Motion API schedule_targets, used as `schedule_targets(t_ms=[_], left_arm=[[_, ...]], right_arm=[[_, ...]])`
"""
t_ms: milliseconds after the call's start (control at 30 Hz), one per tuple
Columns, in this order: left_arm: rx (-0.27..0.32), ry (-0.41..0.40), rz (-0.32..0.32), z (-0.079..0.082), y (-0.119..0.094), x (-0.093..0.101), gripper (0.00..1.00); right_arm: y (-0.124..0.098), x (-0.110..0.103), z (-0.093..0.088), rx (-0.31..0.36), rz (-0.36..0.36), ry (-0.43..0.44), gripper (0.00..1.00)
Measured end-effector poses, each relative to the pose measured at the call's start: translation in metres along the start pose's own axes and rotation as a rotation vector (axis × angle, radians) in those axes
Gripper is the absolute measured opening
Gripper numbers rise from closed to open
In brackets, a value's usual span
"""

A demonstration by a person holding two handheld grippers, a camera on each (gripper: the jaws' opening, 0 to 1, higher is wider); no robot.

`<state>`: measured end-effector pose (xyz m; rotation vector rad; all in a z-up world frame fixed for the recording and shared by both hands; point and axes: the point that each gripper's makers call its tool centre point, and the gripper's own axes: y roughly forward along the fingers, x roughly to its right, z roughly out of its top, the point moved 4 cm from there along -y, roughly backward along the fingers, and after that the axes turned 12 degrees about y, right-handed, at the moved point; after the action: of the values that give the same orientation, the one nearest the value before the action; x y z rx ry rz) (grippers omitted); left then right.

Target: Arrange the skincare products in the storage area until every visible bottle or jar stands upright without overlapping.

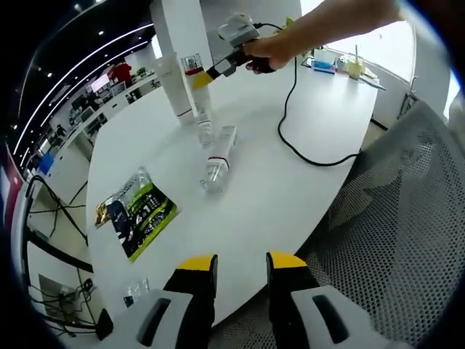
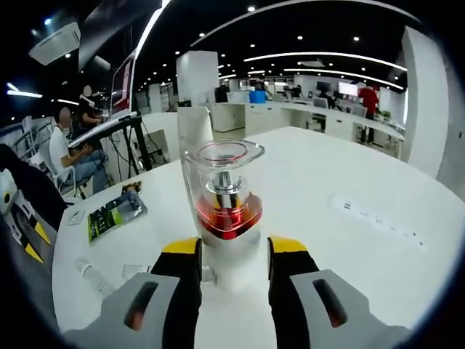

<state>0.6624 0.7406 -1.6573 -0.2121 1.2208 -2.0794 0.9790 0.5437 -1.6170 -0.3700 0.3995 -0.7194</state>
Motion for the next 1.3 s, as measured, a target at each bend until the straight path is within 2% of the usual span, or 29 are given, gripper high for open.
schedule_targets(t_ms=[367, 800, 967, 1100, 1300], left_arm=[[-0.001, -0.002, 0.003, 0.000, 0.000, -0.001, 0.28], [0.000, -0.001, 0.005, 0.000, 0.000, -0.001, 0.28], [-0.002, 0.001, 0.005, 0.000, 0.000, -0.001, 0.28], [0.000, 0.004, 0.007, 0.000, 0.000, -0.001, 0.28], [-0.004, 0.008, 0.006, -0.001, 0.000, -0.001, 0.28]], right_arm=[[0.009, -0.003, 0.000, 0.004, -0.016, 0.014, 0.28], [0.008, -0.006, -0.001, 0.018, -0.033, 0.032, 0.30], [0.003, -0.006, -0.011, 0.021, -0.062, 0.049, 0.33], [-0.003, -0.010, -0.019, -0.006, -0.048, 0.026, 0.29], [-0.005, -0.010, -0.010, 0.017, -0.050, 0.024, 0.28]])
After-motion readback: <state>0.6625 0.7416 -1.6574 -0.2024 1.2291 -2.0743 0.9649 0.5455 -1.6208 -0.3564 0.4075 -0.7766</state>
